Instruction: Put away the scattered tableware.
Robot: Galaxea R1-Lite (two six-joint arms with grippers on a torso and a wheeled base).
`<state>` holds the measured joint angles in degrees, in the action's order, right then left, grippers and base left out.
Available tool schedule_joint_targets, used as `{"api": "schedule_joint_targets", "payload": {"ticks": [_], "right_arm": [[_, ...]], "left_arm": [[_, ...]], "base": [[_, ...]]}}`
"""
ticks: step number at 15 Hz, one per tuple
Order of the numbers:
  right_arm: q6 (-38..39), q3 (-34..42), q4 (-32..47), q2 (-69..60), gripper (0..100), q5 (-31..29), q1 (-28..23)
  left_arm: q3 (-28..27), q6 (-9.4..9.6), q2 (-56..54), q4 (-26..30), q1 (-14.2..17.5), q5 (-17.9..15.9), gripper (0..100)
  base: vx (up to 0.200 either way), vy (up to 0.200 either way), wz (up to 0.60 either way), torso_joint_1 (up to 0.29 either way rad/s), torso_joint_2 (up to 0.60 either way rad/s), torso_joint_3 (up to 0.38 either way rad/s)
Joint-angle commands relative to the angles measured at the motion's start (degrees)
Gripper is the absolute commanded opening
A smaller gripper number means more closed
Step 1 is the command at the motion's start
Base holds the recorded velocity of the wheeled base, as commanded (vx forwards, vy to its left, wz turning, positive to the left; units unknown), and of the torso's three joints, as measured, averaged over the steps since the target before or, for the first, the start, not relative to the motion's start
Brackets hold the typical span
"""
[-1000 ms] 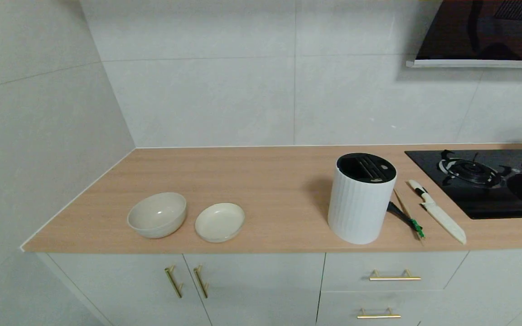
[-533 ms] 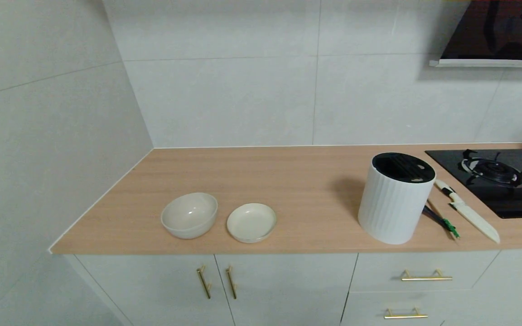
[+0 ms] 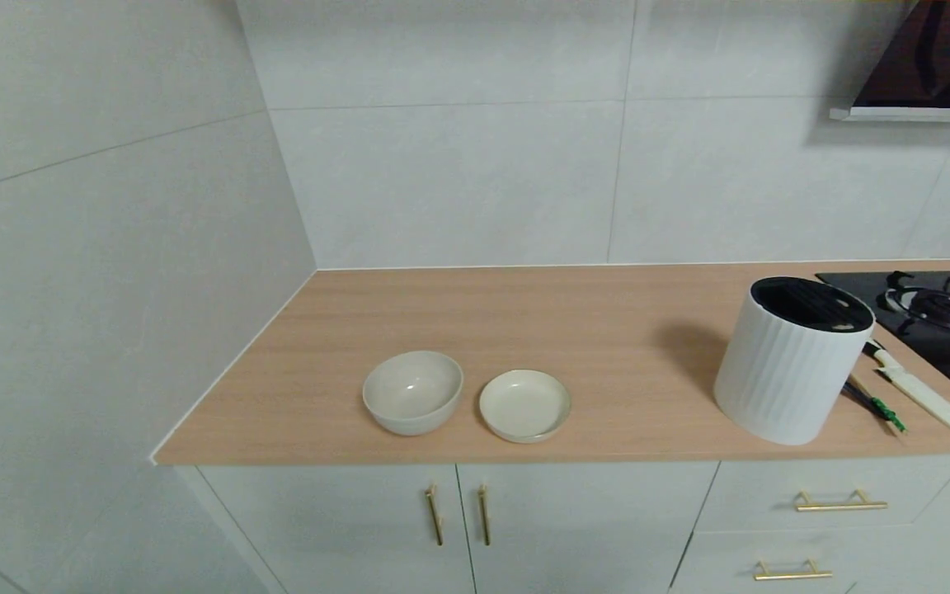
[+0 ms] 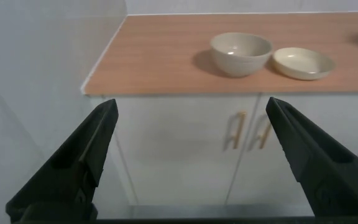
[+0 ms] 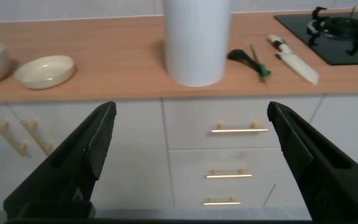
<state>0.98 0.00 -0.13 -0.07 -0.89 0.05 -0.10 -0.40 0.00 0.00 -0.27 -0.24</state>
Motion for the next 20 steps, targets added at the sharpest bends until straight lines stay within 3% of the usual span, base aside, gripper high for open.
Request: {"api": "schedule_joint_targets", "payload": {"ticks": [1,5,20], "right_arm": [[-0.01,0.0,-0.04,0.07,100,0.01,0.04],[-0.01,0.0,-0.04,0.07,100,0.01,0.04],[0.08,0.0,-0.04,0.07,100,0.01,0.04]], "left_arm": [[0.01,-0.04,0.0,0.0,0.0,-0.02,100],[0.01,0.05,0.0,0.0,0.0,0.07,100],[0.01,0.05,0.0,0.0,0.0,-0.02,100]], "base": [[0.0,0.2,0.0,0.007,0.0,0.002],[0.0,0.2,0.0,0.001,0.0,-0.001],[0.0,0.0,0.0,-0.006,0.01,0.008]]}}
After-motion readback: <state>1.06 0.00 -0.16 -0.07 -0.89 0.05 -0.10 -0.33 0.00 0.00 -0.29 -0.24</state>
